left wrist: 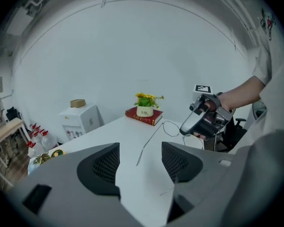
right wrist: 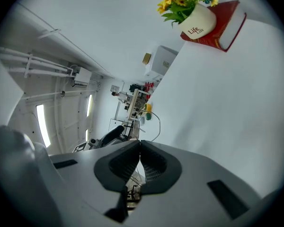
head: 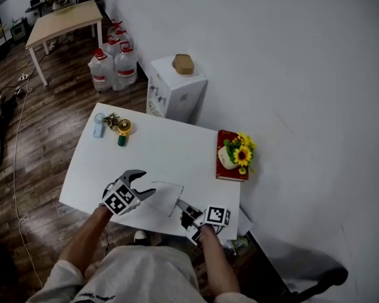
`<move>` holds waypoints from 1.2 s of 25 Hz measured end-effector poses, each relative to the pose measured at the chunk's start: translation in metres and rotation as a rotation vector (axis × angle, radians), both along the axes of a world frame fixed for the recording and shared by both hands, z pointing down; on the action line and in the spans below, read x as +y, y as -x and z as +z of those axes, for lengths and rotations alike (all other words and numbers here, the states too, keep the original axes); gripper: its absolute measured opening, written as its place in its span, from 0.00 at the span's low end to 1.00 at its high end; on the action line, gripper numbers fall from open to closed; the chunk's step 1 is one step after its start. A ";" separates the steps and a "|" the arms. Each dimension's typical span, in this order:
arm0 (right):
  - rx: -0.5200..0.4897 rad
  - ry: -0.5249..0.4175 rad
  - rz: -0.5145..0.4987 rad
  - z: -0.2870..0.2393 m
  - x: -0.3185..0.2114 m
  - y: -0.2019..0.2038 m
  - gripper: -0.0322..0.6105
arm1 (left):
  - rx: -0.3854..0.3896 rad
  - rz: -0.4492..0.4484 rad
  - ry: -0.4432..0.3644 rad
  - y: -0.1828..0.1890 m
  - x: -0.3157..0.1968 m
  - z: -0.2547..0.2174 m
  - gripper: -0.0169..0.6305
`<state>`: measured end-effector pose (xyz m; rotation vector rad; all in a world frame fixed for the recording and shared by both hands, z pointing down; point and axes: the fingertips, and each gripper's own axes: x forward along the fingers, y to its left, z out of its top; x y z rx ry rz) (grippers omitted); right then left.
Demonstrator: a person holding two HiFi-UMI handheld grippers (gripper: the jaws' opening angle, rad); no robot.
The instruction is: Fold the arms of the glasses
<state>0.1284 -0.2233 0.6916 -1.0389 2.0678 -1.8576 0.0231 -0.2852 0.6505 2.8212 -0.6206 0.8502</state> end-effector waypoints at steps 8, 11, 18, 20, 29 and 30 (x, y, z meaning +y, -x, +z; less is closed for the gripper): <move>0.004 0.002 -0.001 -0.015 0.009 0.009 0.06 | -0.175 0.156 -0.064 -0.027 0.005 0.016 0.29; 0.010 -0.028 -0.016 -0.021 0.009 0.013 0.06 | -0.221 0.184 -0.068 -0.029 0.009 0.020 0.20; 0.013 -0.032 -0.006 -0.029 0.001 0.019 0.06 | -0.237 0.227 -0.093 -0.032 0.018 0.014 0.10; 0.024 -0.064 -0.017 -0.032 -0.003 0.020 0.06 | -0.239 0.235 -0.089 -0.033 0.022 0.013 0.09; 0.006 -0.096 0.015 -0.041 -0.019 0.033 0.06 | -0.275 0.103 -0.018 -0.026 0.025 0.008 0.05; 0.002 -0.101 0.026 -0.043 -0.021 0.034 0.06 | -0.270 0.078 -0.013 -0.026 0.024 0.006 0.05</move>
